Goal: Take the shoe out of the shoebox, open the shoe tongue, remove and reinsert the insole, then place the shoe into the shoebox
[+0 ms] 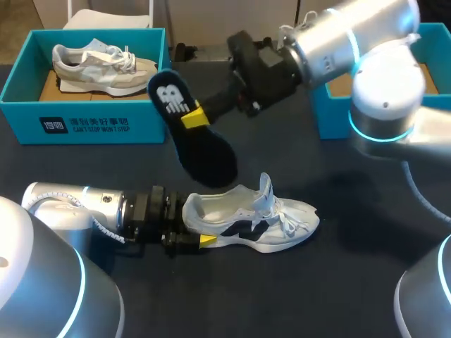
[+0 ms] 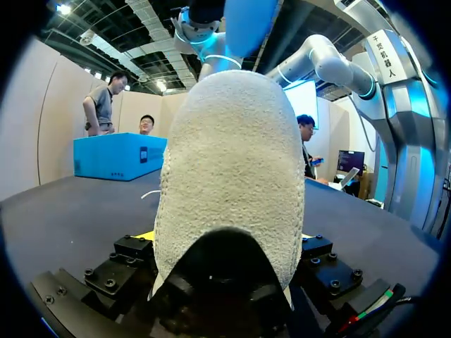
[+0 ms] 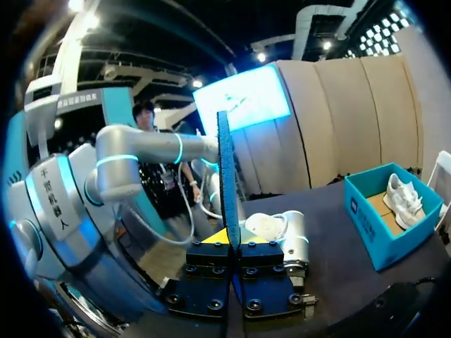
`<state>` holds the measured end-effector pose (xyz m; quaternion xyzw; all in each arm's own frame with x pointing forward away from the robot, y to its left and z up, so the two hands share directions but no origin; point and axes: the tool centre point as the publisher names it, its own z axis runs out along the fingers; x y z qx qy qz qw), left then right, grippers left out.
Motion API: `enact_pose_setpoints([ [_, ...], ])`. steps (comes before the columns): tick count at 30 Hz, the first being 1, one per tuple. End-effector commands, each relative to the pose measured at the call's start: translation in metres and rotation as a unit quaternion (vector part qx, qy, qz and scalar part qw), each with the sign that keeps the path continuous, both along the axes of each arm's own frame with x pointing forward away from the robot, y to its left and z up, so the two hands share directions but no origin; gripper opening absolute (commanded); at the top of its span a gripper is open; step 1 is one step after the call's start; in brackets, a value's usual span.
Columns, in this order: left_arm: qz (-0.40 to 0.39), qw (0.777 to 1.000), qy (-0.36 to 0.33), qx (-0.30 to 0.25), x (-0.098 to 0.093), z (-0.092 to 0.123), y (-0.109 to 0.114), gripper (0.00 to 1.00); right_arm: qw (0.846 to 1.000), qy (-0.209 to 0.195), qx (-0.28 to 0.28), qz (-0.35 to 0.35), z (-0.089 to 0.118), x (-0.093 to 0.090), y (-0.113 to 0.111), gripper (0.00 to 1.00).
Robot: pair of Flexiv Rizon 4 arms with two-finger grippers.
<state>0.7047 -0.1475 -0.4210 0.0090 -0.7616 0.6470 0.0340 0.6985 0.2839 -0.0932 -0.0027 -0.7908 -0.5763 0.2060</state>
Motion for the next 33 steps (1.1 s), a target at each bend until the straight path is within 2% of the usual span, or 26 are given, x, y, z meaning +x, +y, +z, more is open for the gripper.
enact_pose_setpoints([
  [1, 0.001, 1.0, 0.0, 0.0, -0.001, 0.0, -0.001, 0.0, 1.0, 0.0, 0.008, -0.016, -0.002, -0.013, -0.014, 0.0],
  [13, 0.001, 1.0, 0.0, 0.0, -0.001, 0.0, -0.001, 0.0, 1.0, 0.0, 0.008, -0.016, -0.002, -0.013, -0.014, 0.0],
  [19, 0.001, 1.0, 0.0, 0.0, -0.001, 0.0, -0.001, 0.0, 0.997, 0.007, 0.037, -0.065, 0.019, -0.03, -0.038, 0.0],
  [23, 0.001, 1.0, 0.0, 0.0, -0.001, 0.0, -0.001, 0.0, 0.992, 0.031, 0.078, -0.092, 0.028, -0.042, -0.054, 0.0],
  [24, 0.001, 1.0, 0.0, 0.0, -0.001, 0.0, -0.001, 0.0, 0.993, 0.033, 0.064, -0.094, 0.03, -0.044, -0.057, 0.0],
  [33, 0.001, 1.0, 0.0, 0.0, -0.001, 0.0, -0.001, 0.0, 0.993, 0.033, 0.064, -0.094, 0.03, -0.044, -0.057, 0.0],
])
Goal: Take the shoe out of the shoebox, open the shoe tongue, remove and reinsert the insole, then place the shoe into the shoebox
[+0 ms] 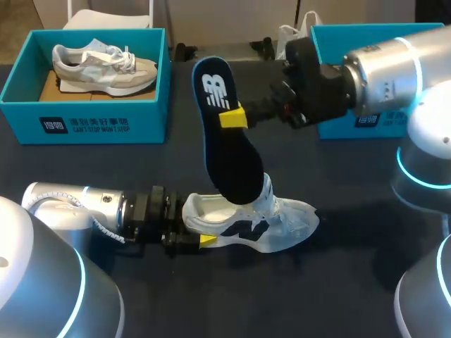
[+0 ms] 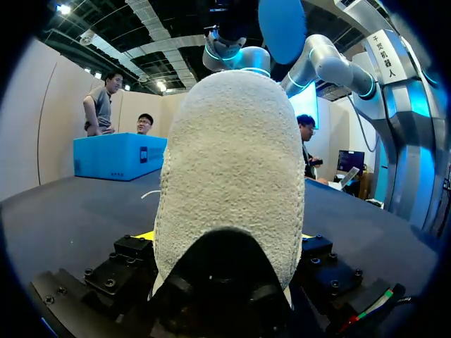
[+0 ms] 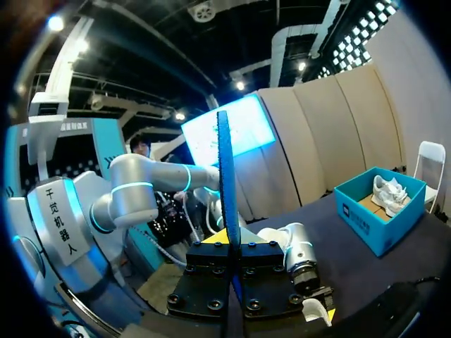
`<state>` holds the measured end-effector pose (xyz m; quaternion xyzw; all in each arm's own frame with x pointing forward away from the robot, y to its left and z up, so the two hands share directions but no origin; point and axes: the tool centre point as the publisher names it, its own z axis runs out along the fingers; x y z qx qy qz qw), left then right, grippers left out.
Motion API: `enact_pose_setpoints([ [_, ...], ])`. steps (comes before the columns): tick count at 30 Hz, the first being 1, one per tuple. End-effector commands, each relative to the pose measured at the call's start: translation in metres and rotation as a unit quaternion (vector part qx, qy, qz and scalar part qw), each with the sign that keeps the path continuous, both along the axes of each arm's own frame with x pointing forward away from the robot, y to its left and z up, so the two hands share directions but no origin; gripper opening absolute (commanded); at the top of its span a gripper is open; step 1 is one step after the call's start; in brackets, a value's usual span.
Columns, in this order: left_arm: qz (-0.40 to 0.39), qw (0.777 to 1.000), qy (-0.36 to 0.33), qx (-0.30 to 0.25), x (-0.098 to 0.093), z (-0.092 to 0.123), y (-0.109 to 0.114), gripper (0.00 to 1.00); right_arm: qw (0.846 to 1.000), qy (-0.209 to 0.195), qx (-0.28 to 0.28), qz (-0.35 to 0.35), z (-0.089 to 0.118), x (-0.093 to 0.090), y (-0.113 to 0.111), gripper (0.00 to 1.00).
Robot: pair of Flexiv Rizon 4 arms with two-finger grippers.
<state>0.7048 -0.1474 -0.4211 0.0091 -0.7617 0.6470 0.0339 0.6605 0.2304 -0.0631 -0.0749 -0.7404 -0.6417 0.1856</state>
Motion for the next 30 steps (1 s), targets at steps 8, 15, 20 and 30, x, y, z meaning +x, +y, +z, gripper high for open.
enact_pose_setpoints([
  [8, 0.001, 1.0, 0.0, 0.0, -0.001, 0.0, -0.001, 0.0, 0.998, 0.023, 0.022, -0.059, 0.011, -0.019, -0.037, 0.0],
  [15, 0.001, 1.0, 0.0, 0.0, -0.001, 0.0, -0.001, 0.0, 0.996, 0.014, 0.017, -0.082, 0.025, -0.028, -0.058, 0.0],
  [20, 0.001, 1.0, 0.0, 0.0, -0.001, 0.0, -0.001, 0.0, 0.995, 0.009, 0.012, -0.096, 0.03, -0.025, -0.072, 0.0],
  [30, 0.001, 1.0, 0.0, 0.0, -0.001, 0.0, -0.001, 0.0, 0.996, 0.015, 0.012, -0.085, 0.028, -0.021, -0.078, 0.0],
])
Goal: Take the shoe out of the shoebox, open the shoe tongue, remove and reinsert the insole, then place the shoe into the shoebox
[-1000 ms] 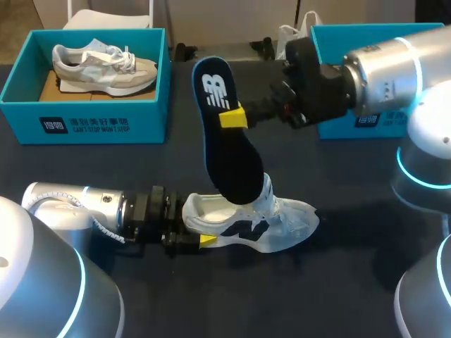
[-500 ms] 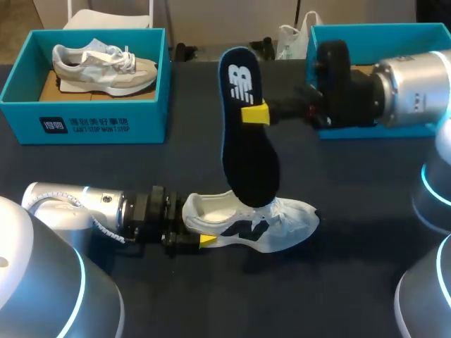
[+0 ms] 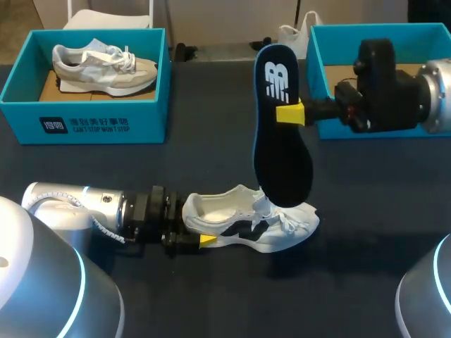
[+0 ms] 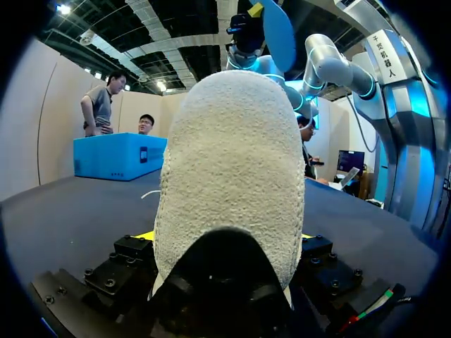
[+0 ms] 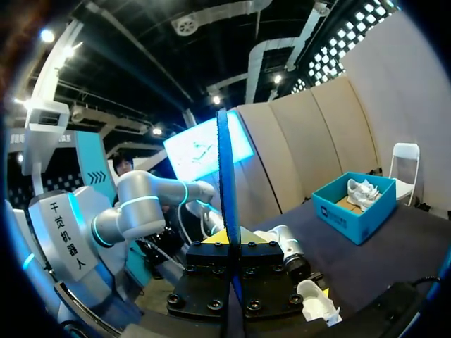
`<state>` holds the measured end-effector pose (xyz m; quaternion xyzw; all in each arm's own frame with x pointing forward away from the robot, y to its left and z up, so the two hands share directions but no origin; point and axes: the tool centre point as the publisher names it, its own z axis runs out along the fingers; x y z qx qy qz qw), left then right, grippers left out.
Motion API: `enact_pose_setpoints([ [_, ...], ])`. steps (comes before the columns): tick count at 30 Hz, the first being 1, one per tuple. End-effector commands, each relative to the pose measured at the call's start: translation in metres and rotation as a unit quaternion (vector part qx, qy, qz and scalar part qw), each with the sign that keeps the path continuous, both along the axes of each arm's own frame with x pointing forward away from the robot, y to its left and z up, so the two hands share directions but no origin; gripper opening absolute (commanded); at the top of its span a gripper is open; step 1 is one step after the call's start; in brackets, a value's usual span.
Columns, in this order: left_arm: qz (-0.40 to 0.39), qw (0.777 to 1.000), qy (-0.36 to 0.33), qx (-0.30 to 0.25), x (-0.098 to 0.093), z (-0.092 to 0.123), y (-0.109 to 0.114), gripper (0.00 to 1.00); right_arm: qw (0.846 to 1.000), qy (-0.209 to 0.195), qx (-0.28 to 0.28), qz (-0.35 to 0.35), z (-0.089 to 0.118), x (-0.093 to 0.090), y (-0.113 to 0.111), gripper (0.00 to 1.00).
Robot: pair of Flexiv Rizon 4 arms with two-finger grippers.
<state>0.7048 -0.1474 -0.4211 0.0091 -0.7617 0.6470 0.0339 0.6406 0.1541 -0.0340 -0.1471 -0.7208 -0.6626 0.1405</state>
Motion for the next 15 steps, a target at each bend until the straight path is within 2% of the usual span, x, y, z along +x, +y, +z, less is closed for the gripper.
enact_pose_setpoints([
  [1, 0.001, 1.0, 0.0, 0.0, -0.0007, 0.0, -0.0009, 0.0, 1.0, 0.0, 0.001, 0.003, -0.0017, -0.0007, -0.002, 0.0],
  [15, 0.001, 1.0, 0.0, 0.0, -0.0007, 0.0, -0.0009, 0.0, 1.0, 0.012, 0.001, 0.006, -0.0089, -0.0083, -0.0021, 0.0],
])
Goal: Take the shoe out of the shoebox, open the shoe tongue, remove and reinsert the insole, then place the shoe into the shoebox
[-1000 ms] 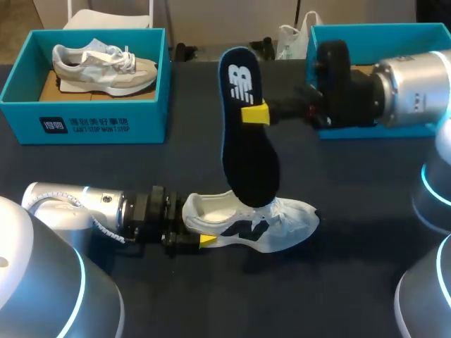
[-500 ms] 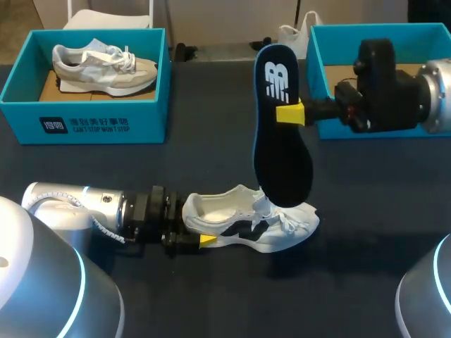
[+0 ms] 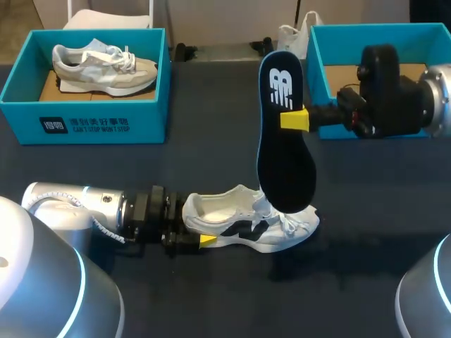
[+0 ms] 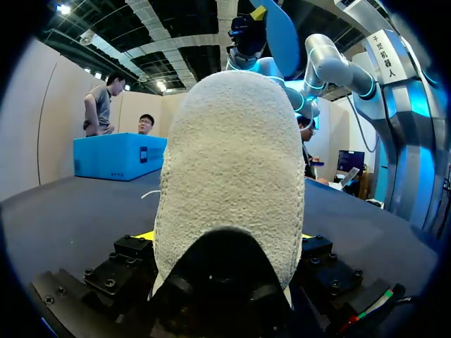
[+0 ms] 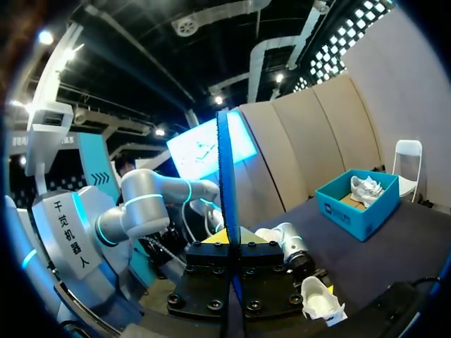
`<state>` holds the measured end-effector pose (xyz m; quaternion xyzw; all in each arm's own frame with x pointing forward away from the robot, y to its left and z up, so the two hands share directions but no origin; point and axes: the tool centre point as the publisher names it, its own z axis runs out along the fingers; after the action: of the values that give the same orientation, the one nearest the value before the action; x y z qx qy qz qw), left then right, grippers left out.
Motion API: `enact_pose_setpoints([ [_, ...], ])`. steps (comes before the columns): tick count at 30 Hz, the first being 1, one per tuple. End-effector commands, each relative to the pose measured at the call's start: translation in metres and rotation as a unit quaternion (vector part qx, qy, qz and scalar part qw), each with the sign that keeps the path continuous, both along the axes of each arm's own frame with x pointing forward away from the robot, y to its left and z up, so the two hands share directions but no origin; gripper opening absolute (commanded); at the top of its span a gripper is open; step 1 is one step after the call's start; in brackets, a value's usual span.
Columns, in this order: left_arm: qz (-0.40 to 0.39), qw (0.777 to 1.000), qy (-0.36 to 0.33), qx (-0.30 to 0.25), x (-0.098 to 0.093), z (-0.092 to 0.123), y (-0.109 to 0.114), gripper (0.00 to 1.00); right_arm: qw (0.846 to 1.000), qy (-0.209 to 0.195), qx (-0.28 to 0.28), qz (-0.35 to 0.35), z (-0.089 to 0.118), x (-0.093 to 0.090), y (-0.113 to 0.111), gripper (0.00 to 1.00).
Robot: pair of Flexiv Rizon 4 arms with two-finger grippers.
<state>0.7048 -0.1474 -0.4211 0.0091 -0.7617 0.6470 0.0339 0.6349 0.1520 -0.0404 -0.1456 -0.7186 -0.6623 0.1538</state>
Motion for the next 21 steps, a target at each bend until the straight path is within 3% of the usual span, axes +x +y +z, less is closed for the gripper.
enact_pose_setpoints([
  [1, 0.001, 1.0, 0.0, 0.0, -0.001, 0.0, -0.001, 0.0, 1.0, 0.003, -0.002, -0.004, -0.003, -0.003, 0.0, 0.0],
  [9, 0.001, 1.0, 0.0, 0.0, -0.001, 0.0, -0.001, 0.0, 1.0, 0.003, -0.002, -0.004, -0.003, -0.003, 0.0, 0.0],
  [10, 0.001, 1.0, 0.001, -0.002, 0.0, 0.0, 0.0, 0.17, 1.0, 0.003, -0.002, -0.004, -0.003, -0.003, 0.0, 0.0],
  [11, 0.0, 1.0, 0.003, -0.003, 0.0, 0.001, 0.0, 0.9, 1.0, 0.003, -0.002, -0.004, -0.003, -0.003, 0.0, 0.0],
  [12, -0.001, 1.0, 0.006, -0.005, 0.001, 0.001, 0.001, 1.0, 1.0, 0.003, -0.002, -0.004, -0.003, -0.003, 0.0, 0.0],
  [21, -0.012, 1.0, 0.011, 0.015, 0.0, 0.007, 0.015, 1.0, 1.0, 0.003, -0.002, -0.004, -0.003, -0.003, 0.0, 0.0],
])
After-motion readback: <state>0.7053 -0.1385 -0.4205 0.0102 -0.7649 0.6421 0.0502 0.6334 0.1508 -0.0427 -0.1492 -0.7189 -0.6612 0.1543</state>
